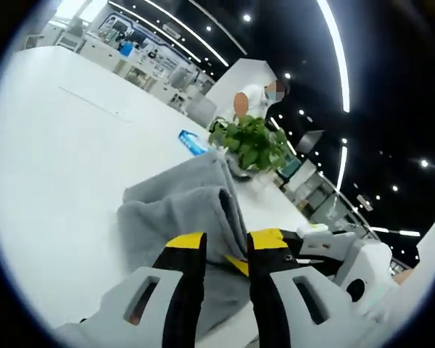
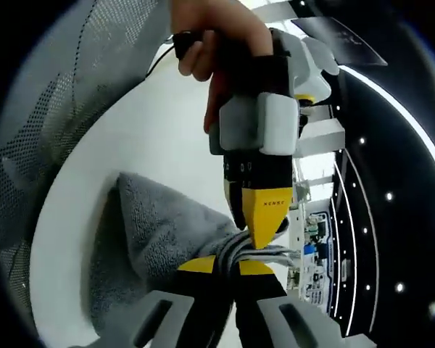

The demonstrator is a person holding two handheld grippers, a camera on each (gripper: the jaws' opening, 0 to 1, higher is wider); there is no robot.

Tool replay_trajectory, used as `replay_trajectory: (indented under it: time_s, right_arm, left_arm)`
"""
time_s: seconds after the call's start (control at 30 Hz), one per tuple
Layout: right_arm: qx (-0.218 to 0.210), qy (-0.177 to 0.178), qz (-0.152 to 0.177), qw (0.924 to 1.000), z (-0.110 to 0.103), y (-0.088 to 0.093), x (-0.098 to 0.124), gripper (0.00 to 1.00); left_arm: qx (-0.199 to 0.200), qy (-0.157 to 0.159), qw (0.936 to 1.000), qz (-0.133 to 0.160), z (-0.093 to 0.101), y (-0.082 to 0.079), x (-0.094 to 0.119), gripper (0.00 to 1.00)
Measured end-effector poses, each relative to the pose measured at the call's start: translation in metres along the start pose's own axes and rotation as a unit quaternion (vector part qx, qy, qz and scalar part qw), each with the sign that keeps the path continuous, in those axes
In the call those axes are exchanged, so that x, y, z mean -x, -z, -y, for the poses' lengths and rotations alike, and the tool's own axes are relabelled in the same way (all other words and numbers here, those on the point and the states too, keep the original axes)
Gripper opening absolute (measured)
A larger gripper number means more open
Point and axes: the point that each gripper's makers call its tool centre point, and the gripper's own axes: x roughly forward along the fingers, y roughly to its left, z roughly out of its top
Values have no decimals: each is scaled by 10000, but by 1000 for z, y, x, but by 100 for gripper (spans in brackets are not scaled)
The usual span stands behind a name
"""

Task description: Open the folded towel by lifting each exposed corner and separating the folded layers until the towel lies flat within the target outline without major curled edges

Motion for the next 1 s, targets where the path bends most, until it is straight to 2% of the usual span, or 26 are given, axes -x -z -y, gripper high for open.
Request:
replay_trajectory:
  time_s: [0.1, 0.23, 0.4, 0.47, 0.57, 0.6, 0.63, 0.67, 0.7, 0.73, 0.77, 0.8, 0.87, 0.9, 0.93, 0.97, 1.0]
  right_arm:
    - [372, -41, 1, 9993, -3, -4, 0, 4]
    - [513, -51, 56, 9987, -5, -8, 0, 4]
    - [334, -109, 79, 9994, -7, -6, -1, 5]
    - [250, -173, 104, 9995, -9, -7, -2, 5]
    - [-366, -307, 273, 9985, -14, -10, -2, 6]
    - [-815, -375, 353, 9953, -15, -10, -2, 6]
    - [-1075, -419, 439, 9924, -15, -11, -2, 7]
    - [-1560, -493, 552, 9850, -15, -12, -1, 8]
    - [-1849, -530, 624, 9793, -14, -12, 0, 9]
    - [-2354, -573, 768, 9672, -12, -14, 2, 10]
    - [-2569, -567, 847, 9611, -10, -14, 3, 10]
    - [-3156, -536, 1049, 9415, -4, -16, 6, 11]
    - [-3870, -553, 1198, 9126, 1, -13, 10, 12]
    - [-4350, -510, 1219, 8907, 5, -7, 13, 14]
    - [-4590, -501, 1293, 8775, 7, -4, 16, 16]
    - [-4993, -484, 1418, 8534, 10, 0, 21, 17]
    - [-5246, -371, 1461, 8379, 14, 6, 24, 17]
  left_arm:
    - [60, -43, 9999, -97, -2, 4, -1, 22]
    - [97, -86, 9999, -66, -4, 3, 0, 21]
    - [198, -85, 9996, -176, -4, 7, -2, 8]
    - [73, -167, 9996, -223, -5, 9, -3, 6]
    - [-76, -234, 9992, -312, -6, 11, -4, 5]
    - [-86, -243, 9991, -339, -7, 12, -4, 4]
    - [-80, -274, 9990, -348, -8, 12, -4, 4]
    - [-99, -286, 9989, -350, -8, 12, -4, 4]
    - [-136, -285, 9989, -359, -8, 12, -4, 4]
    - [-157, -290, 9988, -352, -8, 11, -4, 4]
    - [-181, -303, 9988, -329, -8, 10, -3, 4]
    - [-187, -306, 9989, -316, -8, 9, -3, 4]
    - [-145, -347, 9989, -291, -11, 8, -3, 4]
    - [-133, -364, 9988, -287, -12, 8, -2, 4]
    - [-134, -378, 9988, -271, -13, 7, -2, 4]
    - [-137, -382, 9988, -265, -13, 7, -2, 4]
    - [-145, -403, 9987, -260, -14, 6, -1, 4]
